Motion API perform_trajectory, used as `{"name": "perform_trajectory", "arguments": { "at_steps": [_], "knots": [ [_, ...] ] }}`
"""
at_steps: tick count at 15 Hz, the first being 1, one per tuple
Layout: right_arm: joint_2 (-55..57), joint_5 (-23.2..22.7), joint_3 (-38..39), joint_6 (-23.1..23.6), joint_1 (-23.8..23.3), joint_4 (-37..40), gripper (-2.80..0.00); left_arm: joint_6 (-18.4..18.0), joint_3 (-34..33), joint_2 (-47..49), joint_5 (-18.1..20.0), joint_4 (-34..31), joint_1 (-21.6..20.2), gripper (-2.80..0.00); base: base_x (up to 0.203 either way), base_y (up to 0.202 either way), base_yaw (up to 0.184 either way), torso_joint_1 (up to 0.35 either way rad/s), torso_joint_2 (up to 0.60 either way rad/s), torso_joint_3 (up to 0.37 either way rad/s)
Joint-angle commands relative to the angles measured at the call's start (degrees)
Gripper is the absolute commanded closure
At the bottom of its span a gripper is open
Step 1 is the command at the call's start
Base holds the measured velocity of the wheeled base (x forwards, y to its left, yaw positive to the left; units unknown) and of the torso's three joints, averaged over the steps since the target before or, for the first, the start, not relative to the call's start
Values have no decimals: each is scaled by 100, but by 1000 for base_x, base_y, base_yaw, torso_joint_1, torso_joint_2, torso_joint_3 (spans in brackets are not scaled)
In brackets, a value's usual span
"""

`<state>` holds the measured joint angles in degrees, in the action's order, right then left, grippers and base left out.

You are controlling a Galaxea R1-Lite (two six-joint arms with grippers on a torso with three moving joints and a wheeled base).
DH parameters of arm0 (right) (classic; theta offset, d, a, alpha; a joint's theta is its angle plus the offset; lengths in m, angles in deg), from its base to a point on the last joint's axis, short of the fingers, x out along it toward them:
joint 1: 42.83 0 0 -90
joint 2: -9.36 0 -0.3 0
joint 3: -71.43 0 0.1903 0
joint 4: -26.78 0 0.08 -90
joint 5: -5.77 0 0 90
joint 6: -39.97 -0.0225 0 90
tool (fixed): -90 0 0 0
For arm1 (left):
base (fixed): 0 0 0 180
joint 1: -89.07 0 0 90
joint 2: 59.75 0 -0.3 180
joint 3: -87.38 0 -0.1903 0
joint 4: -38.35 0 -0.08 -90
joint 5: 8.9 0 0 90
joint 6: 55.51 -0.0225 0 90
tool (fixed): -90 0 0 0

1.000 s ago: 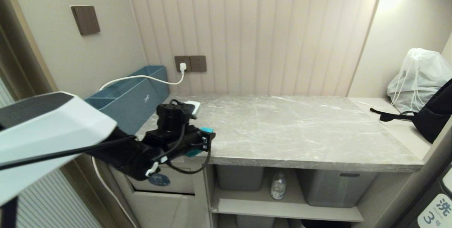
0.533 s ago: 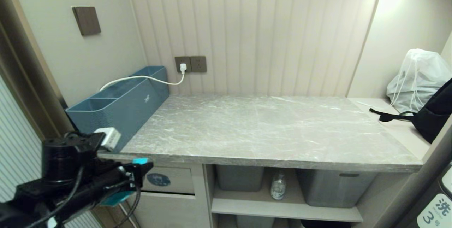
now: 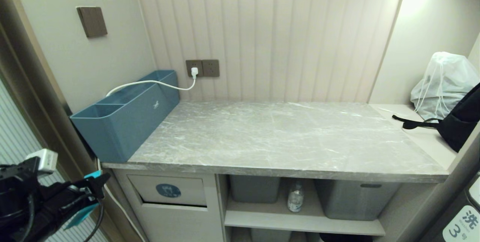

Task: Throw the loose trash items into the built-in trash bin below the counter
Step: Put the garbage in the trash can

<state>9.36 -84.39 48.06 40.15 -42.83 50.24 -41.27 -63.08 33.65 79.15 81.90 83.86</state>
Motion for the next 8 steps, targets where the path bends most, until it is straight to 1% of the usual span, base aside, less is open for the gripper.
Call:
{"name": "perform_trajectory", "arguments": {
  "at_steps": [1,2,4,6,8],
  "knots": [
    [0,-2,0,8,0,-1,0,16,-113,449,1,418,-58,0,0,0,0,0,0,0],
    [9,-2,0,9,0,-1,0,16,-122,587,1,619,-57,0,0,0,0,-26,60,59],
    [0,-2,0,-3,0,-1,0,7,-138,835,2,908,-51,0,0,0,0,-142,312,173],
    [9,-2,0,0,0,-1,0,-7,-142,1067,2,1155,-51,0,0,0,0,-212,456,240],
    [9,-2,0,0,0,-1,0,-9,-125,1193,2,1217,-39,0,0,0,0,-247,537,287]
  ]
}}
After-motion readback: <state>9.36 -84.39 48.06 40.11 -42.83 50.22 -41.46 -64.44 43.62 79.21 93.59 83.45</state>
